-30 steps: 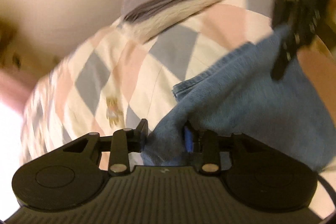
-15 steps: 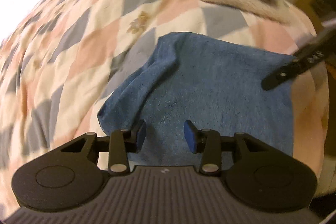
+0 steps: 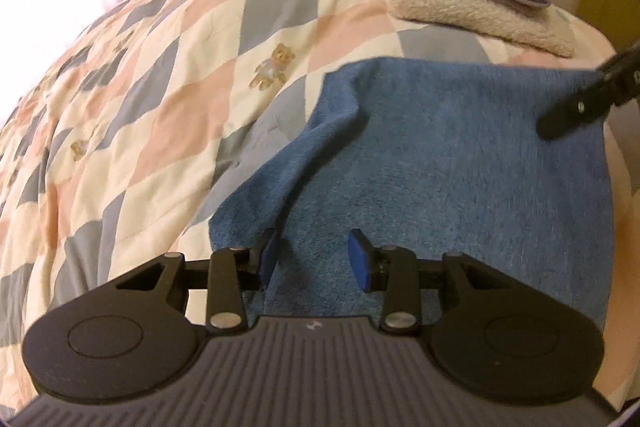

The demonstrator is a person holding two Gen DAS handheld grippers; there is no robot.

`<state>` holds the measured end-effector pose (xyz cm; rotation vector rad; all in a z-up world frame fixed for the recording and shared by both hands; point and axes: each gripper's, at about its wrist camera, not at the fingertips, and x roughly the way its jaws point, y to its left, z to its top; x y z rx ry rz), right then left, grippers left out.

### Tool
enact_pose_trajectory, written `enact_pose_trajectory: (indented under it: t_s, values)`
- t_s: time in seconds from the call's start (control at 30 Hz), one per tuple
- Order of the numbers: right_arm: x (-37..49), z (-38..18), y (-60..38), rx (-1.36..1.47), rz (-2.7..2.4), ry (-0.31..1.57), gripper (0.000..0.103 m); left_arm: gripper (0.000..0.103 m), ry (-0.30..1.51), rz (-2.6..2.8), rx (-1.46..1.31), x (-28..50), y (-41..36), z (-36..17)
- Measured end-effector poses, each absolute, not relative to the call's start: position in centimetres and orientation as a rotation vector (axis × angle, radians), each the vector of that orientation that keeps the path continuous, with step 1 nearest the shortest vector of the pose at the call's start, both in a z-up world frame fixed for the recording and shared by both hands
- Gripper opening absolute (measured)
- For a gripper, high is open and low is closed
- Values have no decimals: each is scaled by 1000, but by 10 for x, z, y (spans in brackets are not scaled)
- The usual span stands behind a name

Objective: Fold clothes

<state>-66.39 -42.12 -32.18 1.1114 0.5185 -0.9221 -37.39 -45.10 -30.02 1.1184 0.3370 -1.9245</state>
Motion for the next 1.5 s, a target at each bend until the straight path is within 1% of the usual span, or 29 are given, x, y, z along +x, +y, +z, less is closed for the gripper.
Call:
enact_pose_trajectory:
  t_s: [0.1,0.23,0.3,0.37,0.43,0.47,0.5,0.53,0.57,0.63,0.7,0.73,0.77,0.8,0.83,0.87,0.9,0.93,1.0,1.03,1.07,1.1,1.13,1.17,1.2,1.27,1.37,1.47,1.5]
  values:
    - [-666,-324,-422,1102,-940,518,15,36,359,-1936,1112,-375,-453,-305]
    - [-670,-327,-423,1089,-963,517,16,36,326,-1946,1121,-381,-455,-312]
    - [-670,-340,-425,1119,-979,520,17,36,337,-1946,1127,-380,-459,-320]
    - [-671,-349,-427,1164,-1000,509,23,36,354,-1942,1133,-380,-463,-323]
    - [-662,-335,-423,1115,-1073,547,32,35,344,-1947,1138,-381,-464,-322]
    - [-657,-327,-421,1086,-1110,567,44,34,332,-1952,1141,-383,-463,-321]
    - [-647,-314,-416,985,-1208,623,67,34,316,-1955,1149,-384,-462,-321]
    - [-636,-301,-408,849,-1335,682,75,33,303,-1959,1155,-386,-460,-321]
    - [-627,-291,-401,728,-1409,723,77,32,297,-1965,1157,-387,-460,-321]
    - [-624,-298,-399,741,-1375,721,60,32,285,-1975,1160,-390,-459,-321]
    - [-623,-307,-398,767,-1333,715,19,31,278,-1992,1145,-391,-459,-319]
    - [-622,-312,-397,779,-1311,712,15,31,265,-1998,1135,-392,-461,-318]
    - [-621,-316,-397,792,-1290,708,6,29,253,-2002,1126,-391,-463,-317]
    - [-620,-321,-396,804,-1268,705,0,26,255,-1999,1115,-388,-469,-317]
    - [-620,-325,-395,816,-1247,702,0,24,263,-1996,1104,-384,-476,-317]
    - [-619,-330,-395,829,-1225,698,0,19,307,-1993,1090,-379,-487,-319]
    - [-618,-334,-394,841,-1204,695,0,8,327,-1957,1104,-375,-498,-326]
    - [-617,-339,-393,853,-1182,691,0,6,345,-1921,1119,-372,-509,-333]
    - [-618,-337,-404,880,-1142,711,0,6,360,-1843,1164,-370,-524,-344]
    - [-619,-334,-410,890,-1115,730,0,6,394,-1854,1142,-367,-525,-339]
    - [-620,-330,-416,899,-1087,750,0,7,401,-1873,1111,-362,-521,-329]
    - [-621,-326,-422,909,-1059,770,0,12,408,-1892,1080,-358,-517,-319]
    - [-624,-320,-427,908,-1040,773,5,13,415,-1909,1051,-354,-513,-310]
    - [-626,-312,-434,884,-1025,767,14,15,431,-1914,1030,-348,-510,-302]
    - [-629,-304,-442,857,-1011,761,29,16,455,-1920,1009,-342,-508,-295]
    - [-629,-287,-459,769,-990,756,41,16,505,-1921,979,-331,-508,-289]
    - [-614,-277,-498,642,-924,760,39,16,513,-1925,973,-328,-511,-292]
    - [-582,-282,-526,569,-799,742,15,15,524,-1942,965,-328,-517,-307]
    - [-571,-287,-534,557,-763,737,14,15,533,-1934,964,-328,-522,-316]
